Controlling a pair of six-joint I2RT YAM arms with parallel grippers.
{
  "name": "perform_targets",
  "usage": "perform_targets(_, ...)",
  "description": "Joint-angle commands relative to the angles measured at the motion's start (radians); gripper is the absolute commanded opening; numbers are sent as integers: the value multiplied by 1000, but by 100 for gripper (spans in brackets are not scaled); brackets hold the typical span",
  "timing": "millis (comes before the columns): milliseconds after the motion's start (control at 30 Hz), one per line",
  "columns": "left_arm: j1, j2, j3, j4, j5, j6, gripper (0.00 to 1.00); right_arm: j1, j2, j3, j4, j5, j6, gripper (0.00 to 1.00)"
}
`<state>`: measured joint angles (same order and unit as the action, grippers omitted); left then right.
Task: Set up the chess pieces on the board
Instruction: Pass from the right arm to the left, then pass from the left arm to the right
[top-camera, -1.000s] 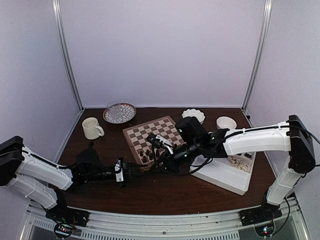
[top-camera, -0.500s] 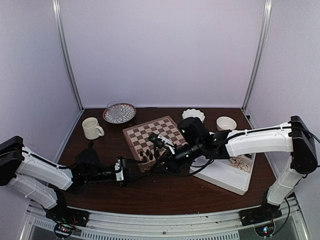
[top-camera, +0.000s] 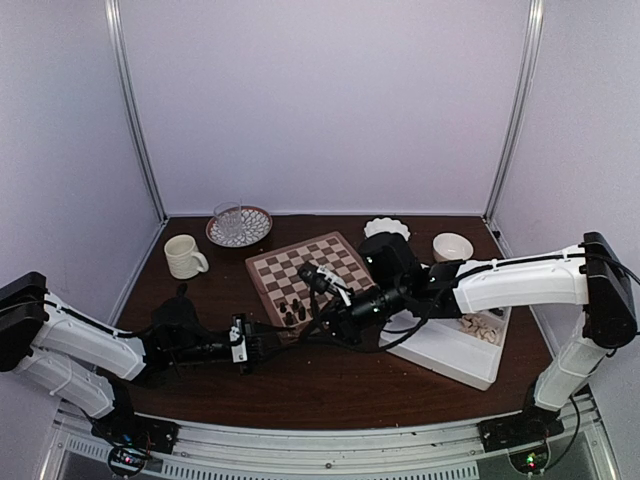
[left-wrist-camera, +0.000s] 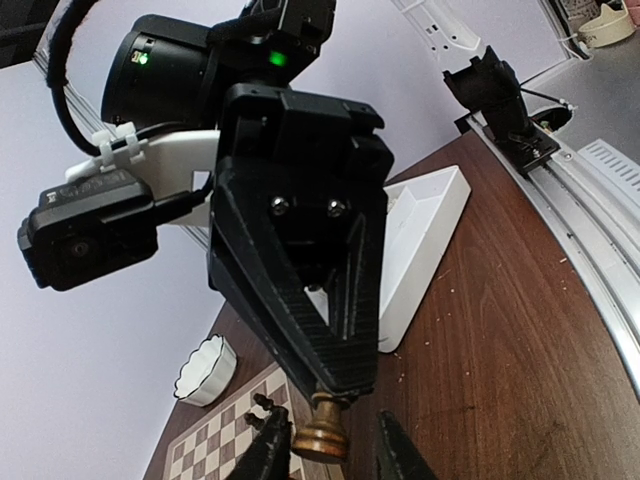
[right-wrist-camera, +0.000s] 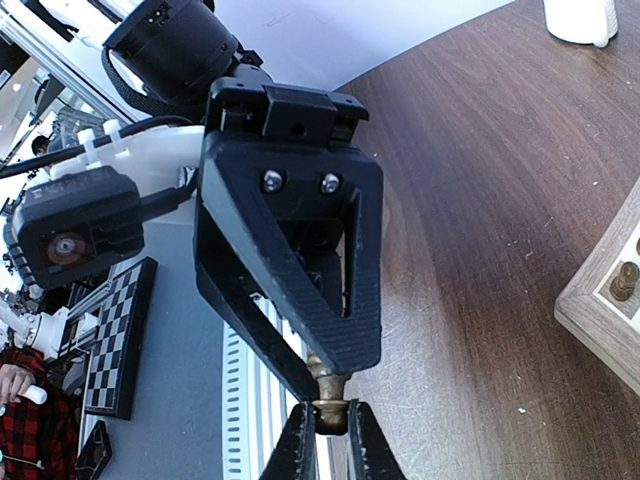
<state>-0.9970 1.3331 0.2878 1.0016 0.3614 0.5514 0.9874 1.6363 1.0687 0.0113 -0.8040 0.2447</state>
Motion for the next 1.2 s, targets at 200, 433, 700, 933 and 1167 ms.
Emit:
perform_targets(200,-5,-7,-3,34,13,-1,7,-7,-32,-35,99,-29,46,0)
perform_targets(433,-5,-10,-9,52,-20,-20,0,-8,-51,-84,210,-3,89,20)
perform_targets(700,-4,5,-19,112,-36,-60,0,-8,-44,-139,366,8,154,29)
perform_targets(933,-4,20,-13,127,-34,-76,0,-9,-27,-153,441,6,191,22)
perform_targets(1167,-5,31,-16,154,-46,-90,0,-8,-29,-168,475,22,201,23)
